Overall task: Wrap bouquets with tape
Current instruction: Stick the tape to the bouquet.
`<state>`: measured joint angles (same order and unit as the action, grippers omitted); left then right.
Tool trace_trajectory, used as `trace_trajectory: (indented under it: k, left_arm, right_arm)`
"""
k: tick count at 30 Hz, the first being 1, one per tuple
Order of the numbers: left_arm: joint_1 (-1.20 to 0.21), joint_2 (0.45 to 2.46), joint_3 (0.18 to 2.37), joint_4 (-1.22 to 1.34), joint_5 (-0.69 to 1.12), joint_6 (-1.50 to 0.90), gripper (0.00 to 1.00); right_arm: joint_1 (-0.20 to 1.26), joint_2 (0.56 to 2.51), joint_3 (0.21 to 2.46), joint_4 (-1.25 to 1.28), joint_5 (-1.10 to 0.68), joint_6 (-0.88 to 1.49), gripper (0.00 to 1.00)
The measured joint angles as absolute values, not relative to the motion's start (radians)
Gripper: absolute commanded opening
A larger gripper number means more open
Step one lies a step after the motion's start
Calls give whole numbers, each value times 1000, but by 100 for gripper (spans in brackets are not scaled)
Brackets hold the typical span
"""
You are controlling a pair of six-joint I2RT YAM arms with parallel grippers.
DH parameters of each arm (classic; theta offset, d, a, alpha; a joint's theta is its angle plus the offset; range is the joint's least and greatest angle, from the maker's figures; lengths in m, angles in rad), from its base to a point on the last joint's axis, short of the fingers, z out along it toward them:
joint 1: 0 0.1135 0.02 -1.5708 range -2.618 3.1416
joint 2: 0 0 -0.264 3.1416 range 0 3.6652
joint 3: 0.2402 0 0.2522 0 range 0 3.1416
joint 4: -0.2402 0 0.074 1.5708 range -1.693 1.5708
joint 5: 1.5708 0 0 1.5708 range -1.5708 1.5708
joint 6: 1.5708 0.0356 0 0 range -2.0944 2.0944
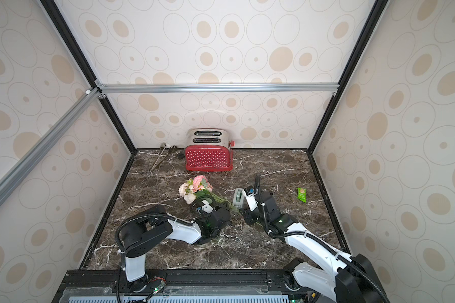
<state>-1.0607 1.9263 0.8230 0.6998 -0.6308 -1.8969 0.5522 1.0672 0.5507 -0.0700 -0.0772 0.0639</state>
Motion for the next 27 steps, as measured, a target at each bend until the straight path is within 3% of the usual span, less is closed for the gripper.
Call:
trace_trajectory:
  k: [4, 27]
  left_arm:
    - [-1061, 1926, 823, 700, -631, -1897, 0]
    - [-1060, 1924, 823, 701, -630, -1895, 0]
  right_arm:
    - [554, 1129, 550, -11, -71, -5, 43]
    - [597, 1326, 643, 12, -50, -68, 37]
